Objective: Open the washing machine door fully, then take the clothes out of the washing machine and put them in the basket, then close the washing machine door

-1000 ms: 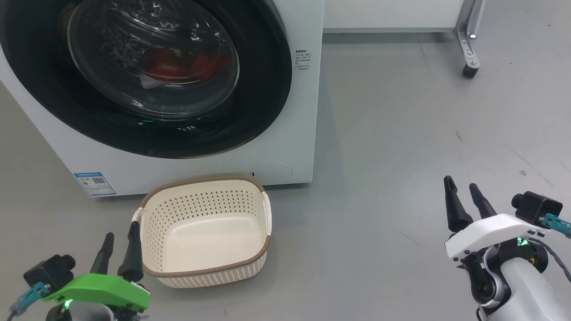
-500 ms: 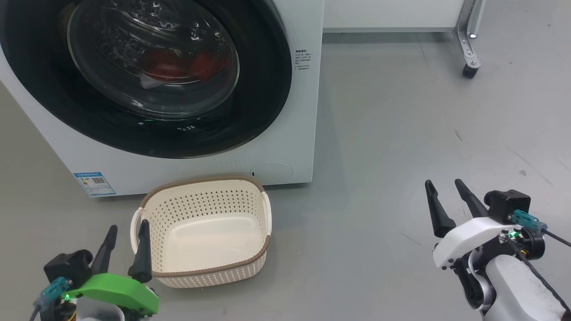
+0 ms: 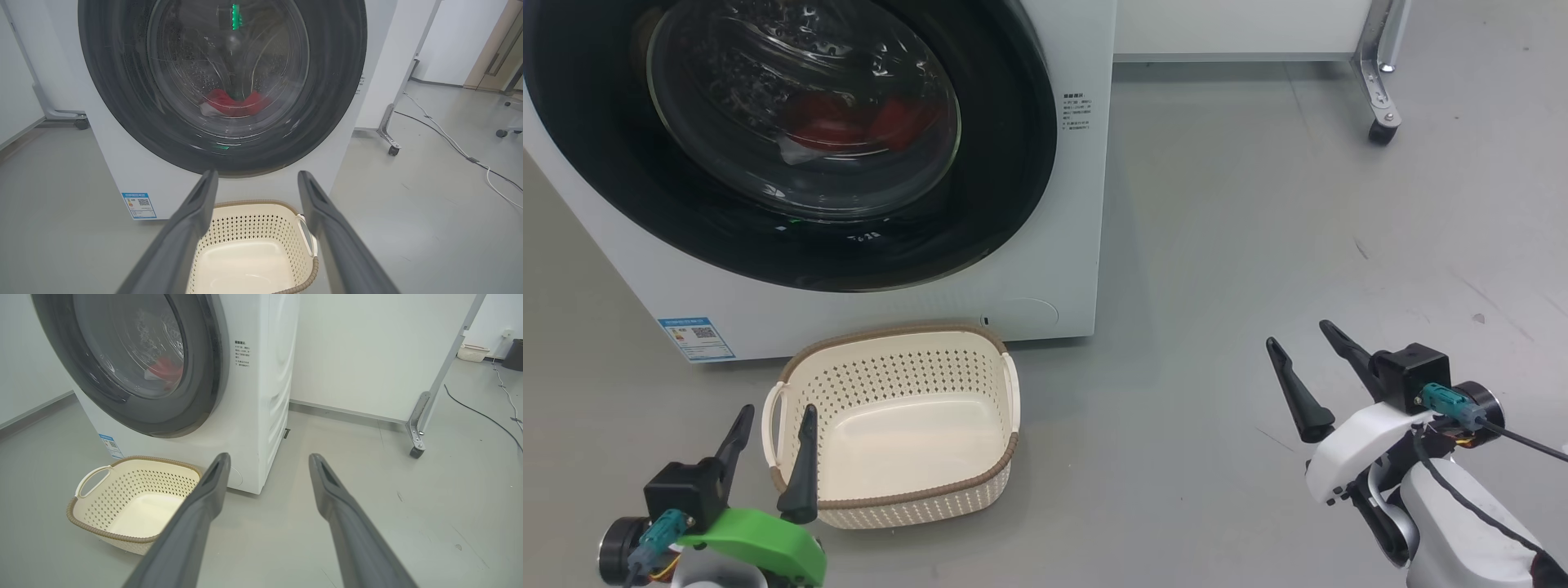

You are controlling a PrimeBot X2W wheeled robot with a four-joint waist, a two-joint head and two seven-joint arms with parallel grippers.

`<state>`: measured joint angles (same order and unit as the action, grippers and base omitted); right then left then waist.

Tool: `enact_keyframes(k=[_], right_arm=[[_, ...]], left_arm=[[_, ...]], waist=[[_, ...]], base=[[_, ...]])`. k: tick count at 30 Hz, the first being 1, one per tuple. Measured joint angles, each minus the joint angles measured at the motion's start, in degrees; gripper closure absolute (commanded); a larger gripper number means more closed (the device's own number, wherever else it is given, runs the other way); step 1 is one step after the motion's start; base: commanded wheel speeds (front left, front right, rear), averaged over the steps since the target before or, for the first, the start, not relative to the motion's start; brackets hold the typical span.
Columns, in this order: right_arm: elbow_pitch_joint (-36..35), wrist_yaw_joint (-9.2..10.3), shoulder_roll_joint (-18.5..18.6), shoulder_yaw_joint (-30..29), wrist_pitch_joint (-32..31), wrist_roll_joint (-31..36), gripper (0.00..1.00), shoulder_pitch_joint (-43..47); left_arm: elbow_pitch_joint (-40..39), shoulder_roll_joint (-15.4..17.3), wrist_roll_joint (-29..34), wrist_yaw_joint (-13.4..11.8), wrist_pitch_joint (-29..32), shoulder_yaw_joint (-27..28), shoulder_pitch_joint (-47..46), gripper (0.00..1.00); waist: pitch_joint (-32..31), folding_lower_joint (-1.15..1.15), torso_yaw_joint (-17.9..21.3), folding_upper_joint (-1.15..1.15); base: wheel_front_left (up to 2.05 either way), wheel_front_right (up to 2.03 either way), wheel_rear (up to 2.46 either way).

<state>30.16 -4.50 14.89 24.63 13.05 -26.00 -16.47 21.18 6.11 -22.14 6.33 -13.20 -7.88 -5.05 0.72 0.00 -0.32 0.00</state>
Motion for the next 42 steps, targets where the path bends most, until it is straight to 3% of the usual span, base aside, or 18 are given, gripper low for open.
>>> enact_keyframes(k=[7,15,22,42], right_arm=[[1.0,0.76,0.3,0.5,1.0,4.5,0.0,-1.3],[1.0,3.24,0.3,-2.8,1.2,4.4,0.0,-1.3],[0.2,4.68,-0.2,-5.8,1.2,4.3,0.0,-1.4],[-1.5,4.63,-1.5,-8.1,1.4,4.7,0.0,-1.3]], left_arm=[[0.0,-0.2,4.6,0.0,-1.1,0.7,0.0,0.0],[-0.6,-1.0,5.7,-0.1,-1.1,3.0,0.0,0.0],[-1.0,-1.7,6.1,-1.6,-1.1,5.6,0.0,0.0],[-1.1,-2.8,7.6,-1.3,-1.1,7.0,0.0,0.0]], waist=[[0.0,0.0,-0.1,0.0],[0.1,0.0,0.0,0.0],[0.3,0.0,-0.1,0.0],[1.0,0.0,-0.2,0.0]], base=[[0.0,0.0,0.0],[0.0,0.0,0.0],[0.0,0.0,0.0],[0.0,0.0,0.0]])
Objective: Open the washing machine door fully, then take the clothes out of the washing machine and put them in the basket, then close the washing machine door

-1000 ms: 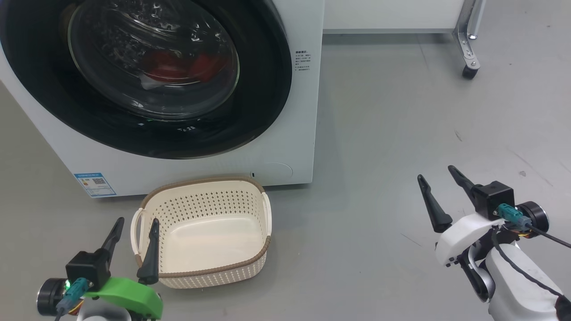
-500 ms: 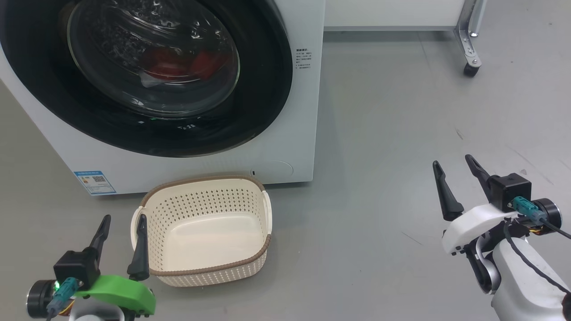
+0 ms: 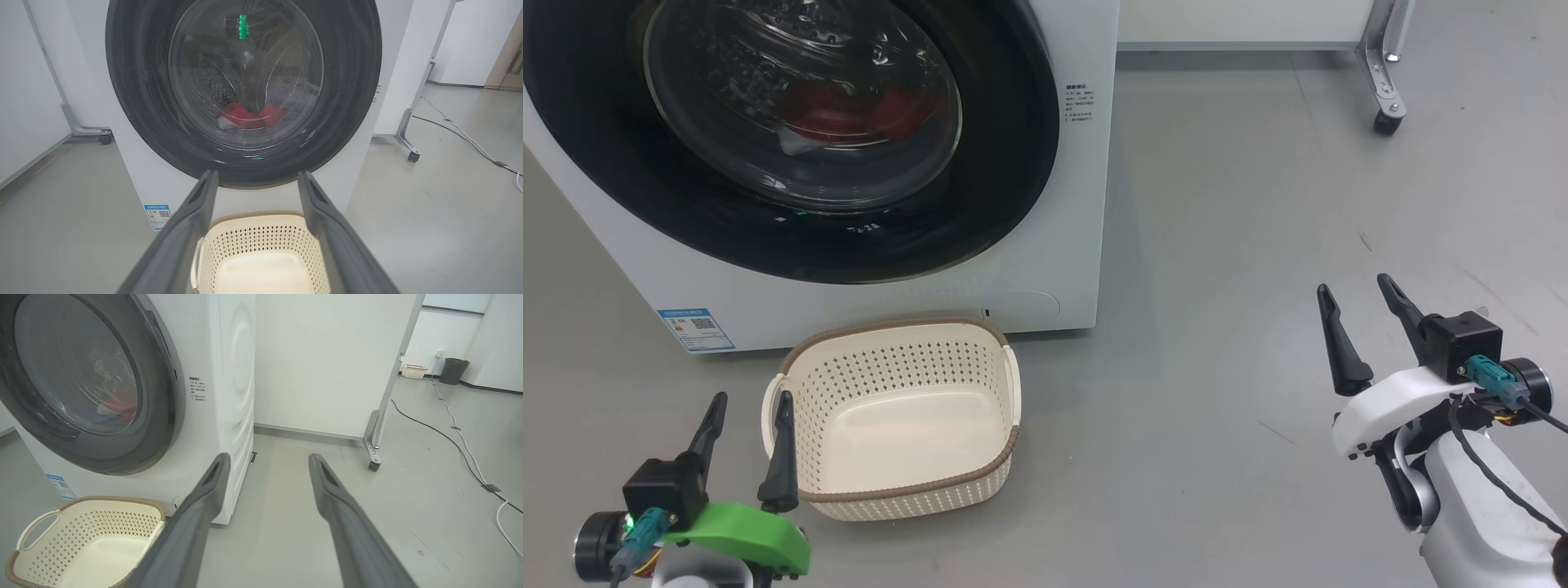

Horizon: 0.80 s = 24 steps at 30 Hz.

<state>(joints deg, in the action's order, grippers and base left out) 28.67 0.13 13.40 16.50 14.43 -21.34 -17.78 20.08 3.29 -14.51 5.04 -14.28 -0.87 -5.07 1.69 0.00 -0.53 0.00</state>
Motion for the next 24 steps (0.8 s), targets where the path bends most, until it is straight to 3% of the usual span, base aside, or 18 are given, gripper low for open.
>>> enact_keyframes(k=[10,13,14,24], right_arm=[[-2.6,-0.71,-2.0,-4.0,0.0,-2.0,0.0,0.0],[-3.9,-1.26,-3.6,-6.5,0.0,-4.6,0.92,-0.3],[-4.2,-1.67,-3.8,-7.1,0.0,-4.7,1.0,-0.6],[-5.0,-4.8,-7.4,-15.6,0.0,-15.4,1.0,-2.0]], left_arm=[[-1.2,-0.3,0.2,0.5,0.0,0.2,0.0,0.0],[-1.5,-0.5,0.3,0.8,0.0,0.3,0.0,0.0],[-1.6,-0.5,0.3,0.8,0.0,0.3,0.0,0.0],[-2.5,-0.6,0.4,1.4,0.0,0.3,-1.2,0.0]], waist=[[1.7,0.0,-0.2,0.0],[2.5,0.0,-0.2,0.0],[2.8,0.0,-0.3,0.0],[5.7,0.0,-0.9,0.0]], base=[[0.0,0.0,0.0],[0.0,0.0,0.0],[0.0,0.0,0.0],[0.0,0.0,0.0]])
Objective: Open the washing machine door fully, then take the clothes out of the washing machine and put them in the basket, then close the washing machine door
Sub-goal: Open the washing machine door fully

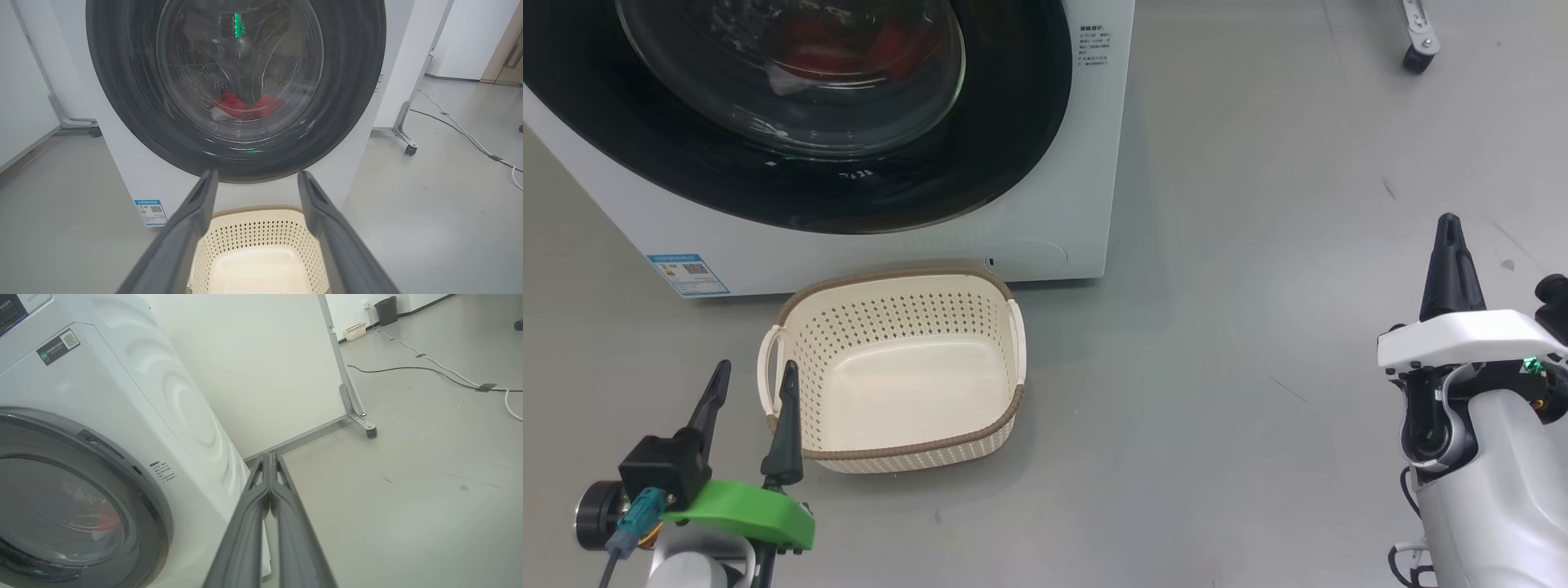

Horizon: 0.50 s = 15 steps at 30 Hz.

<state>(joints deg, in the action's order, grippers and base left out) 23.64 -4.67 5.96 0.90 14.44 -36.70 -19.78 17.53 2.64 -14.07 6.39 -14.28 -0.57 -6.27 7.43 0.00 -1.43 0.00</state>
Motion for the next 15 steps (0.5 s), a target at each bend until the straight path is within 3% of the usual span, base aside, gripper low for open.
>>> enact_keyframes(k=[7,15], right_arm=[[1.7,-1.77,-1.7,-3.3,0.0,-10.8,1.0,-3.6],[1.7,-1.82,-1.2,-4.9,-5.0,-19.0,1.0,-12.0]], left_arm=[[-1.1,-0.2,0.0,0.1,0.0,-0.8,-1.7,0.0],[-2.7,-0.3,0.0,0.5,0.0,-3.1,-4.4,0.0]], waist=[[3.1,0.0,-0.7,0.0],[8.0,0.0,-2.0,0.0]], base=[[0.0,0.0,0.0],[0.0,0.0,0.0]])
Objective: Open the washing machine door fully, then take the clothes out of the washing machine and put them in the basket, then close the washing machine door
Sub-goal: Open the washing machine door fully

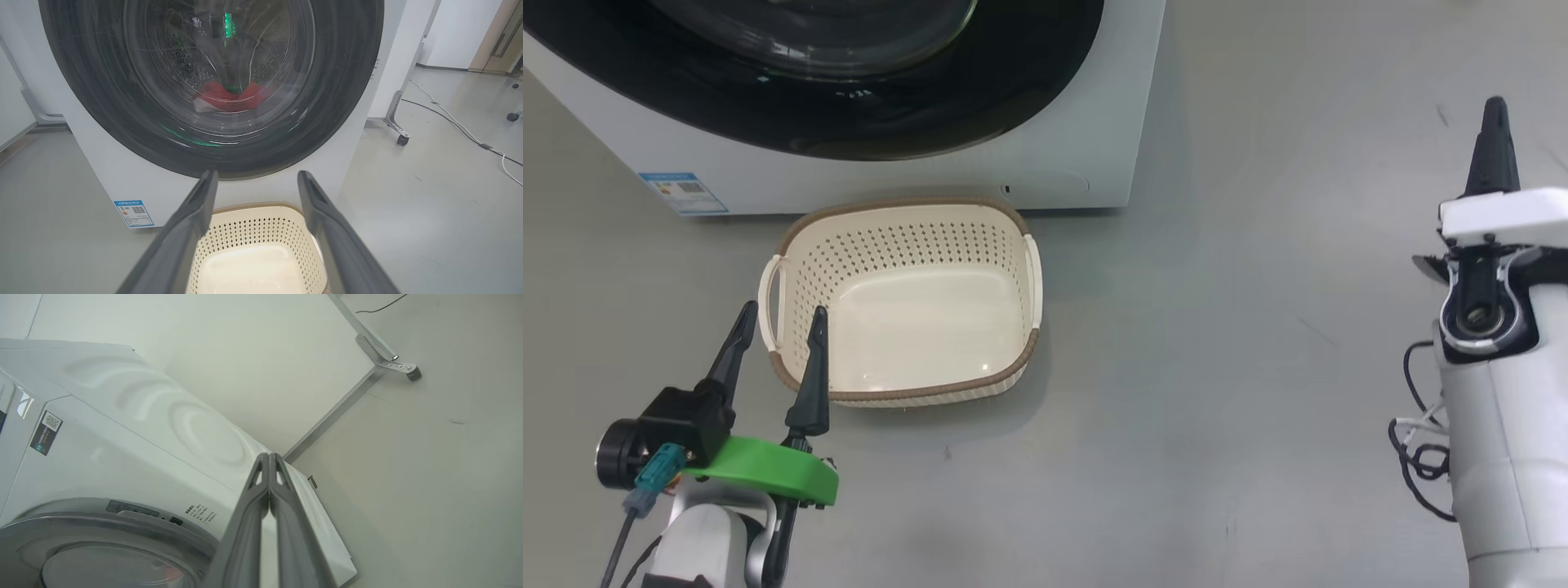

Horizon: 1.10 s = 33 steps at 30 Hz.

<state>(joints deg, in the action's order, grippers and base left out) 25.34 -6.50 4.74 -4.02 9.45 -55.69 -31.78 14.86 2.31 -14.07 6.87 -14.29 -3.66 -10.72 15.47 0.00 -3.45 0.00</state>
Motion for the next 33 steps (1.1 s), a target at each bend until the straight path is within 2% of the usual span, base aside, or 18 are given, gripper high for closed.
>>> enact_keyframes(k=[9,21,33], right_arm=[[0.0,-0.09,1.2,-0.3,-9.5,-7.6,1.0,-11.6],[2.1,-0.09,2.4,2.6,-22.1,-13.1,1.0,-23.4],[4.5,0.11,2.1,4.3,-28.9,-15.8,1.0,-32.3]], left_arm=[[-1.3,-0.2,-0.1,0.0,0.0,-3.2,-3.9,0.0],[-2.7,-0.5,-5.8,0.1,-0.2,-8.2,-7.8,0.0],[-4.2,-0.6,-9.1,0.1,-0.2,-10.8,-10.1,0.0]], waist=[[6.4,0.0,-2.6,0.0],[13.7,0.0,-7.8,0.0],[19.4,0.0,-12.7,0.0]], base=[[0.0,0.0,0.0],[0.0,0.0,0.0],[0.0,0.0,0.0]])
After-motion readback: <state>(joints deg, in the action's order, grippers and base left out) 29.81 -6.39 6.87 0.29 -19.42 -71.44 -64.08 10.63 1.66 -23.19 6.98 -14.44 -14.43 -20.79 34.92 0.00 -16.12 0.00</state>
